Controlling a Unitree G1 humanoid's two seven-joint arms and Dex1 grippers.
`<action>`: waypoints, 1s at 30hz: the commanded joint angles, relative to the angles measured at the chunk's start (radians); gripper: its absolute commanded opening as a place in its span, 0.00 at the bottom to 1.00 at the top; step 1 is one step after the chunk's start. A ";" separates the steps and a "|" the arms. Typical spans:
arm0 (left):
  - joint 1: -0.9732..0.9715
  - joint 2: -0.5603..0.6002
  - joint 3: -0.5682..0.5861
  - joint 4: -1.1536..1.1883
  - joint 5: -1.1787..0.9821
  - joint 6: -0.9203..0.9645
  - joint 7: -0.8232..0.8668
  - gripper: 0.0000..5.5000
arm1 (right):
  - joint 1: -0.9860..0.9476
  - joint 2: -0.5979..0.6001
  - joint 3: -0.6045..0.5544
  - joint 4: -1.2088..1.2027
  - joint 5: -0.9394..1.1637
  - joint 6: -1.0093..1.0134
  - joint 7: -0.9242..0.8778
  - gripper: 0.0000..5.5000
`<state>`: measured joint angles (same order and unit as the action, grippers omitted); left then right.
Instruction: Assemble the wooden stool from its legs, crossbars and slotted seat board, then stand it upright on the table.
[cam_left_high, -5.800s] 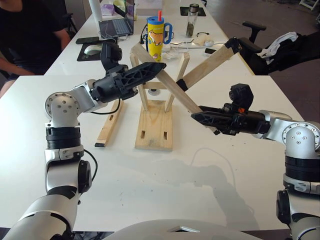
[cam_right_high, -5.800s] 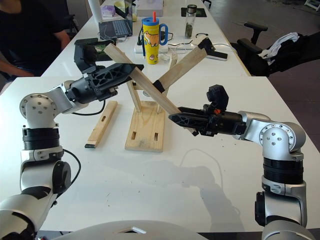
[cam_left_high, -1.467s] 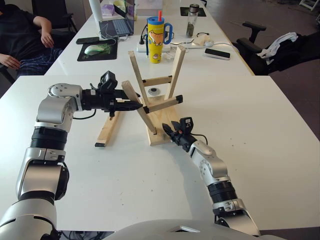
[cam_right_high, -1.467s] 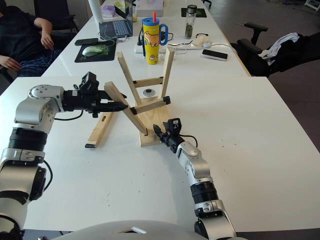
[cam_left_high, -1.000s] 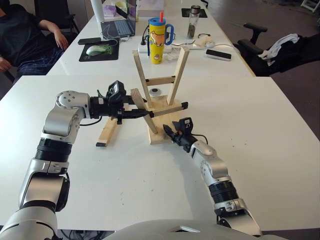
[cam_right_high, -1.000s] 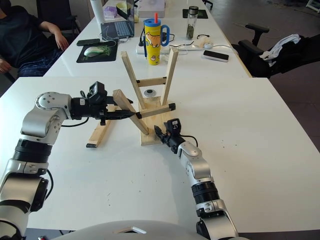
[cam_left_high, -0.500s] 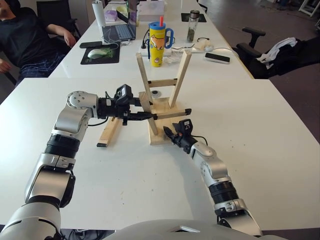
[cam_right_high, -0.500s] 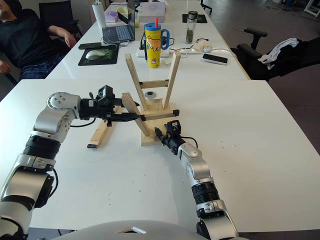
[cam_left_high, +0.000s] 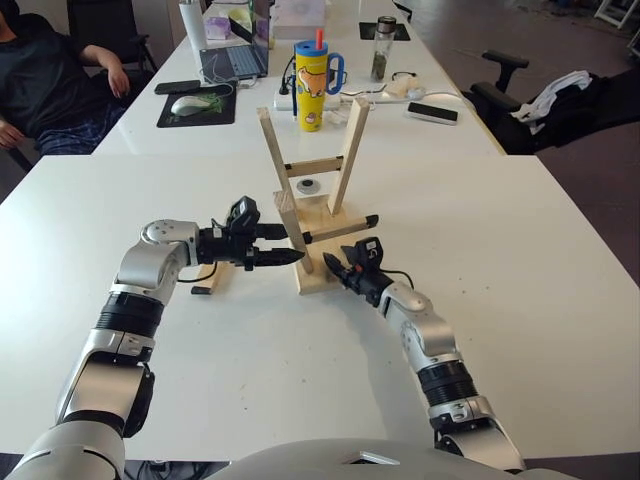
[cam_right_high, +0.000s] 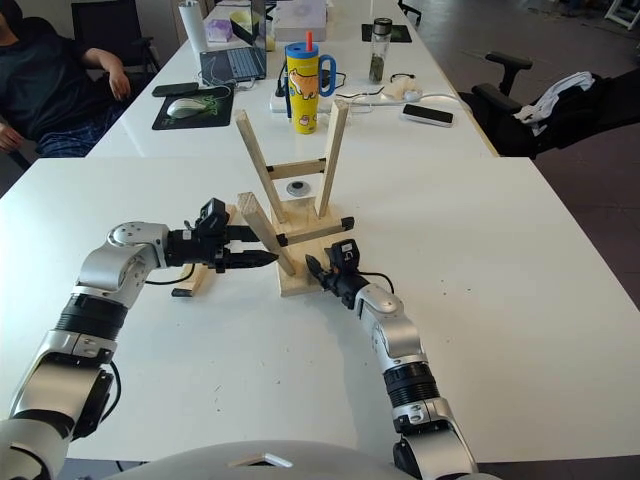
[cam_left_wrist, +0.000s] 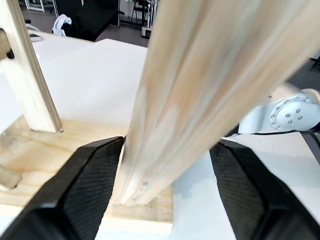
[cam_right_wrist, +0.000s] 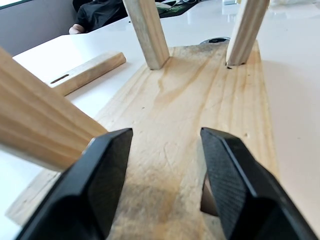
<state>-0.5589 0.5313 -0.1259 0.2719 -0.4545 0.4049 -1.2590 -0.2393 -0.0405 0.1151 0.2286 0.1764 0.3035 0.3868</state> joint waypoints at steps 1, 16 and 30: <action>0.029 0.046 0.034 -0.066 -0.001 0.037 0.013 0.68 | 0.044 -0.011 0.001 0.016 -0.006 0.058 -0.008 0.46; -0.049 0.023 0.396 -0.153 -0.295 0.223 0.265 0.55 | 0.075 -0.046 -0.007 -0.013 -0.008 0.080 -0.009 0.46; -0.289 -0.193 0.494 -0.328 -0.719 0.400 0.705 0.15 | 0.055 -0.021 0.002 0.016 -0.019 0.062 -0.021 0.46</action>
<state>-0.8518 0.3217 0.3841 -0.0616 -1.1725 0.7718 -0.5657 -0.2169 -0.0561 0.1222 0.1872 0.1735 0.3213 0.3926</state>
